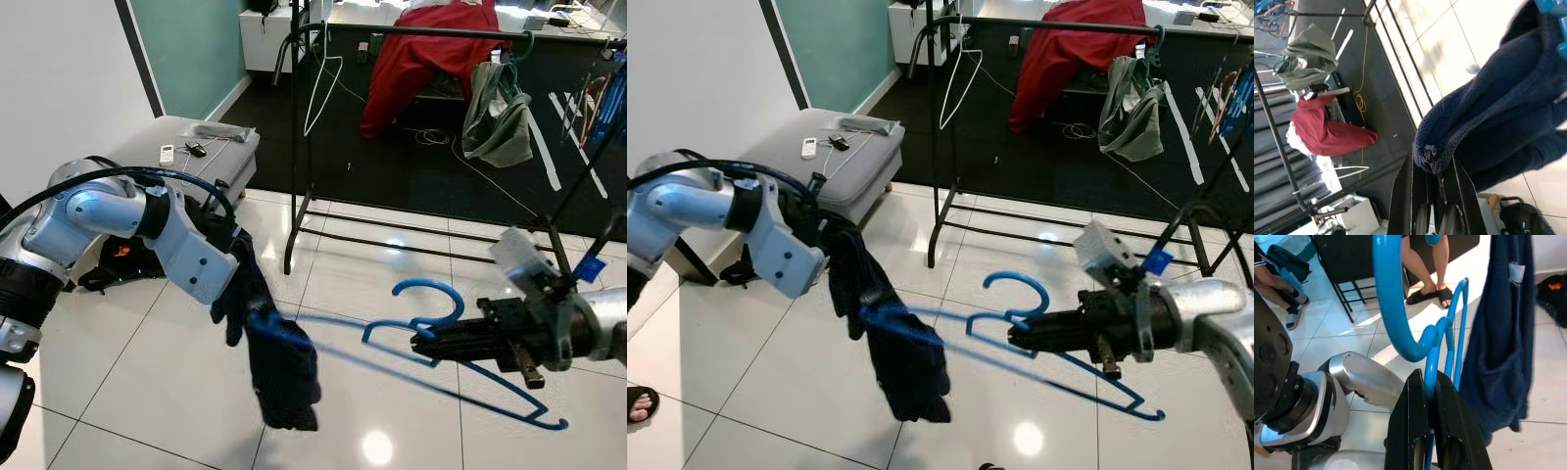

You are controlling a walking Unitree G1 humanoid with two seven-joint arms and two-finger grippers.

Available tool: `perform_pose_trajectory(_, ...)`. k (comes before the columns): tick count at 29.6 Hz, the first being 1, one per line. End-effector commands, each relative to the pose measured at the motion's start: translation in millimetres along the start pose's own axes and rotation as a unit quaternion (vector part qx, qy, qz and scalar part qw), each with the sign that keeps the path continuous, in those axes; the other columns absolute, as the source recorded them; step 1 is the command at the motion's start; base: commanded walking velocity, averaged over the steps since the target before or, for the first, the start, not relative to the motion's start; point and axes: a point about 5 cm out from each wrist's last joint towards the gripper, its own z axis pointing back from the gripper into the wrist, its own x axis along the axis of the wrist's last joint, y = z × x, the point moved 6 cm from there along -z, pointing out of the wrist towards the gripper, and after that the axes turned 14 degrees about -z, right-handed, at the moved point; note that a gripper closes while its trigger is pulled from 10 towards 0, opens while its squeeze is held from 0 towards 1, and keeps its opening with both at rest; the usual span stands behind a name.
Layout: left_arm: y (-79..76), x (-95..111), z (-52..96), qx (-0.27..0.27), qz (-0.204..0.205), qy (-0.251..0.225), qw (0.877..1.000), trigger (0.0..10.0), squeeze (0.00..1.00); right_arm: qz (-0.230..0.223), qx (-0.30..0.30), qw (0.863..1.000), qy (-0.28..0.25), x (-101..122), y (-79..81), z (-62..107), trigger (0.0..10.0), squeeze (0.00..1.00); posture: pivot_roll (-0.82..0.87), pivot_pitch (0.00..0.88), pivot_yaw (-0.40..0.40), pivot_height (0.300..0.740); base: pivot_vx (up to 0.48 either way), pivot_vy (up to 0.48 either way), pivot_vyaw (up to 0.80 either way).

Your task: Hang hanger

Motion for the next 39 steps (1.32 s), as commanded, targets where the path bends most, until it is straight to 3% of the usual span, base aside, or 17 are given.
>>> perform_pose_trajectory(1, 4.0, -1, 3.3, 0.0, -0.007, 0.006, 1.0, 10.0, 0.0, 0.005, 0.004, 1.0, 0.014, -2, 3.6, -2.8, 10.0, 0.0, -0.04, 0.093, 0.043, 0.74, 0.0, 0.0, 0.0)
perform_pose_trajectory(10, 8.2, 2, 2.1, 0.006, -0.01, 0.001, 1.0, 10.0, 0.0, 0.012, -0.009, 1.0, -0.001, 6, -0.5, -1.2, 10.0, 0.0, -0.04, 0.089, 0.042, 0.74, 0.0, 0.0, 0.0)
perform_pose_trajectory(19, 9.9, 6, 1.4, 0.008, -0.015, -0.006, 1.0, 10.0, 0.0, 0.04, -0.081, 0.995, -0.045, 24, -26.3, 5.6, 10.0, 0.0, -0.04, 0.084, 0.041, 0.74, 0.0, 0.0, 0.0)
perform_pose_trajectory(32, 11.6, 7, 0.5, 0.01, -0.016, -0.009, 1.0, 10.0, 0.0, 0.041, -0.074, 0.995, -0.049, 25, -27.3, 0.1, 10.0, 0.0, -0.04, 0.084, 0.04, 0.74, 0.0, 0.0, 0.0)
perform_pose_trajectory(39, 11.9, 9, -0.1, 0.013, -0.016, -0.011, 1.0, 10.0, 0.0, 0.029, -0.02, 0.998, -0.042, 23, -14.3, -10.4, 10.0, 0.0, -0.04, 0.089, 0.041, 0.74, 0.0, 0.0, 0.0)
